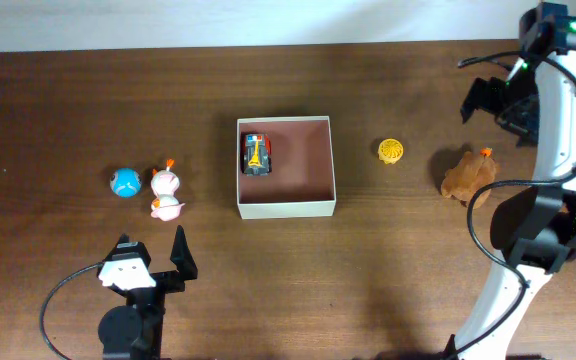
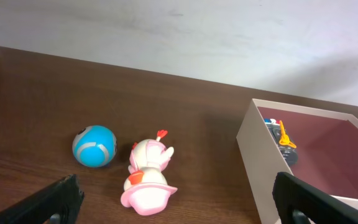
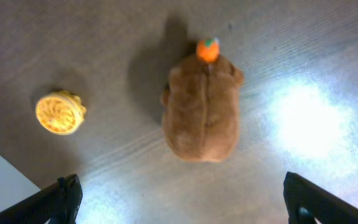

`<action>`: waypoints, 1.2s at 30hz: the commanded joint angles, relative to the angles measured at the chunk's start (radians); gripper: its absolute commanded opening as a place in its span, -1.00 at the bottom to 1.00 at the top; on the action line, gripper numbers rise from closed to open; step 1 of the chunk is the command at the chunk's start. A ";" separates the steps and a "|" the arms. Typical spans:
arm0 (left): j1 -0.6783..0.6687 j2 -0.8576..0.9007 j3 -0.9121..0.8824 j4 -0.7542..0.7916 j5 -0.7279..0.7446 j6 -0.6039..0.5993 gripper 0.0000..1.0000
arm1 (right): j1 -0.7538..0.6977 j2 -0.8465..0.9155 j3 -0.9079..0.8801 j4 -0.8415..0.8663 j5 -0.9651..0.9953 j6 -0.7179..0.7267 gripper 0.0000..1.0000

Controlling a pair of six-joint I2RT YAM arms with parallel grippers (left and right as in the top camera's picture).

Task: Pack container
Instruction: 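Lower right gripper onto the brown plush bear and grasp it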

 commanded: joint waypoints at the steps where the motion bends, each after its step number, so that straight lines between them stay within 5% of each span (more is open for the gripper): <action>1: 0.006 -0.008 -0.006 0.003 0.011 0.016 0.99 | -0.002 0.000 -0.006 -0.022 0.010 0.004 0.96; 20: 0.006 -0.008 -0.006 0.003 0.011 0.016 0.99 | -0.003 0.000 -0.411 0.220 0.003 0.008 0.85; 36: 0.006 -0.008 -0.006 0.003 0.011 0.016 0.99 | -0.010 0.000 -0.470 0.312 0.037 -0.027 -0.25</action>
